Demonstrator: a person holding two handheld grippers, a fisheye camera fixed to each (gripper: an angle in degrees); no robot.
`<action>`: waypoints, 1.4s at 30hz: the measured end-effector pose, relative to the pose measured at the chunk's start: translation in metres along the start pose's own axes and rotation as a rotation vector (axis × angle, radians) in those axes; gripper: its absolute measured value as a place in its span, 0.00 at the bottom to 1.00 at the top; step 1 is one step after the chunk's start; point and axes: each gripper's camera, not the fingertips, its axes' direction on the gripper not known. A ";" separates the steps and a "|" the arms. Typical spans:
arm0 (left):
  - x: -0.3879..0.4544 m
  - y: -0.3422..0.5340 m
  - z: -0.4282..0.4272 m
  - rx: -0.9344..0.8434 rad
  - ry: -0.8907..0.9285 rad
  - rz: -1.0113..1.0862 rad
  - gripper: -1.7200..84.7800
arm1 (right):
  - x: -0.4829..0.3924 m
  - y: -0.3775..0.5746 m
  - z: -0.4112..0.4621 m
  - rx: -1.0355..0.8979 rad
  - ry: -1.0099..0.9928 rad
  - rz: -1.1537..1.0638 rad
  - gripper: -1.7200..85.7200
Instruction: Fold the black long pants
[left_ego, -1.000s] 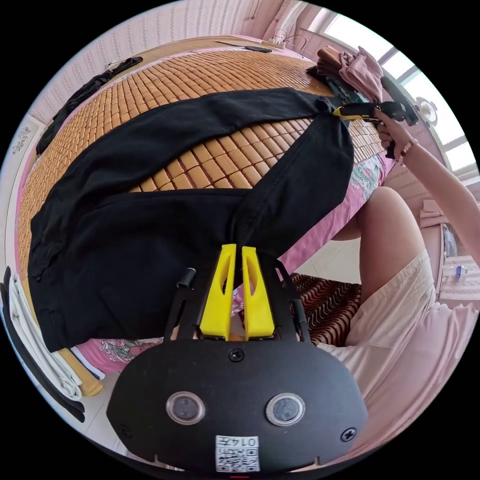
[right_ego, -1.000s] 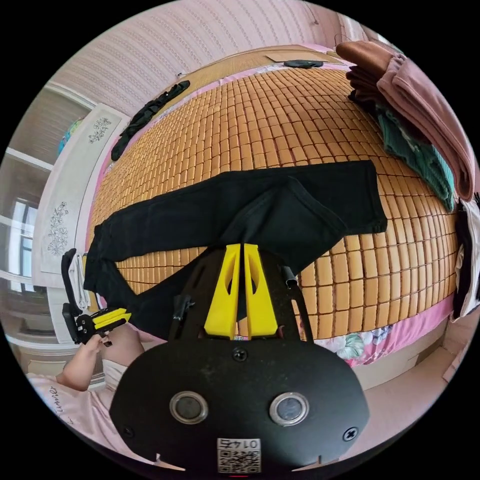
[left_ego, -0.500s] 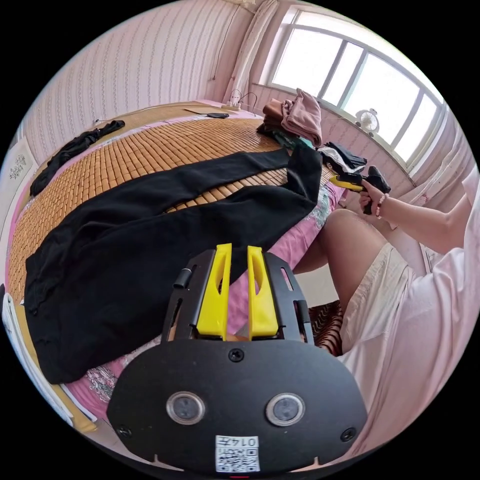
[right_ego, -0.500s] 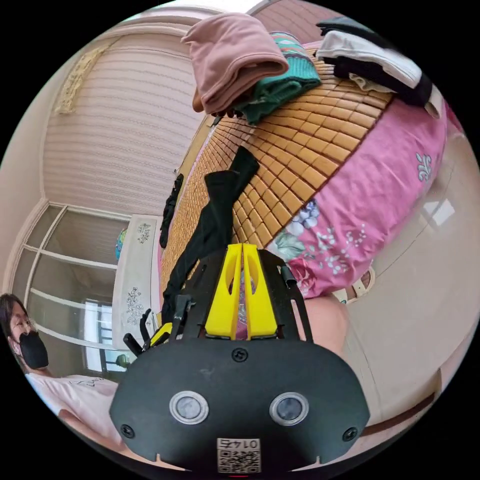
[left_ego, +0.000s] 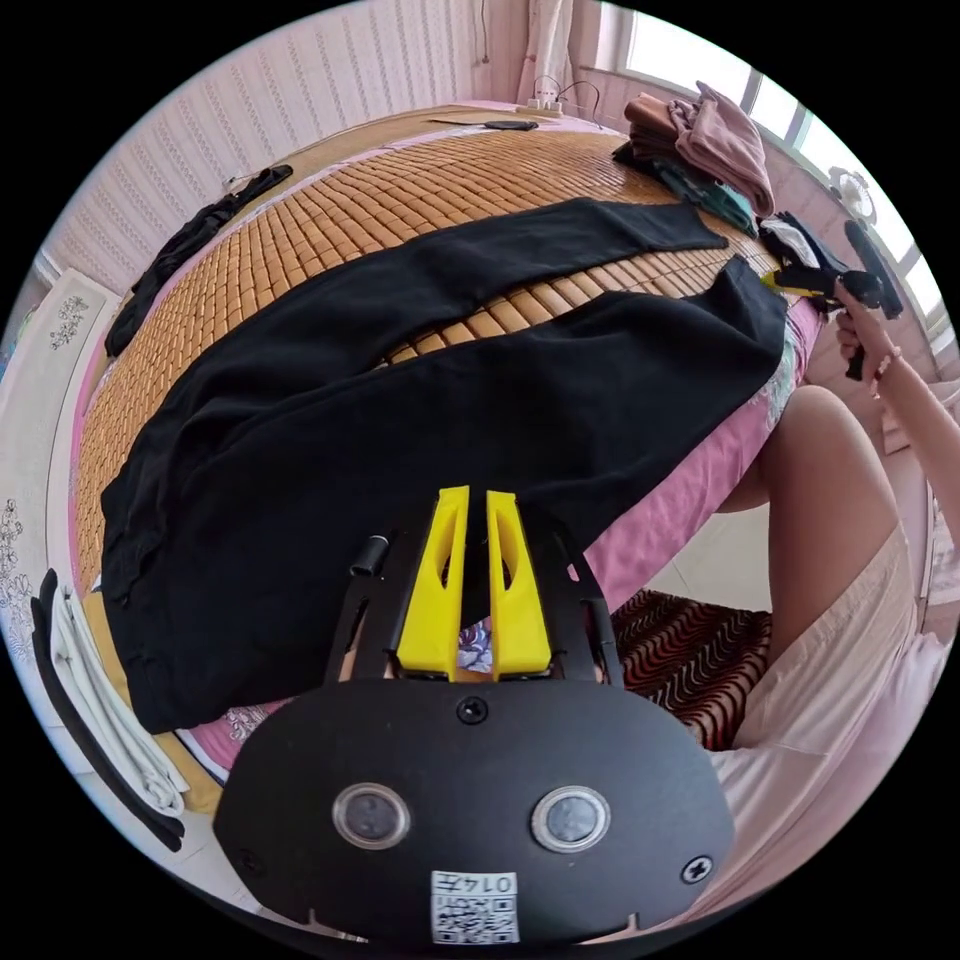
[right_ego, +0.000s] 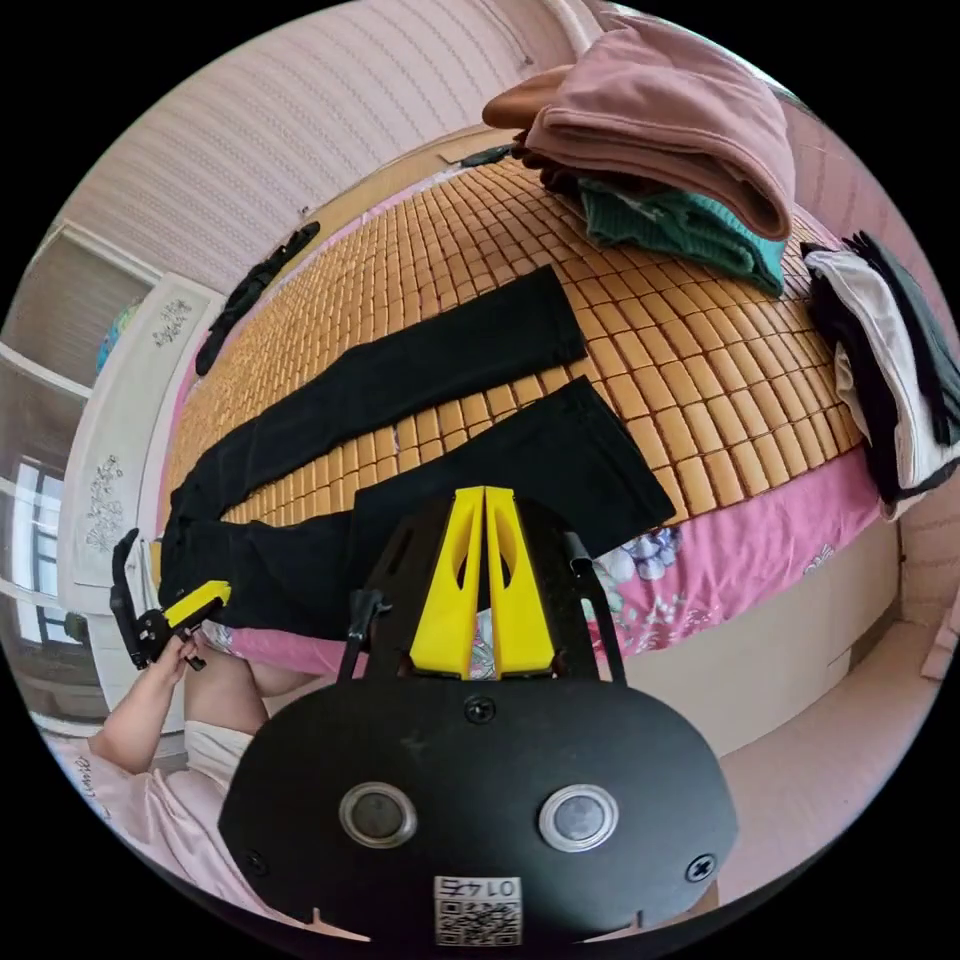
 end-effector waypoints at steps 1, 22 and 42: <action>0.001 0.000 0.000 0.003 -0.005 0.004 0.02 | -0.010 0.000 0.008 -0.016 0.094 -0.058 0.02; -0.075 -0.042 -0.010 0.109 -0.133 -0.095 0.07 | -0.073 -0.057 -0.005 0.152 0.101 -0.116 0.01; -0.098 -0.048 -0.002 0.133 -0.064 -0.191 0.03 | -0.098 -0.031 -0.018 0.169 -0.080 -0.109 0.01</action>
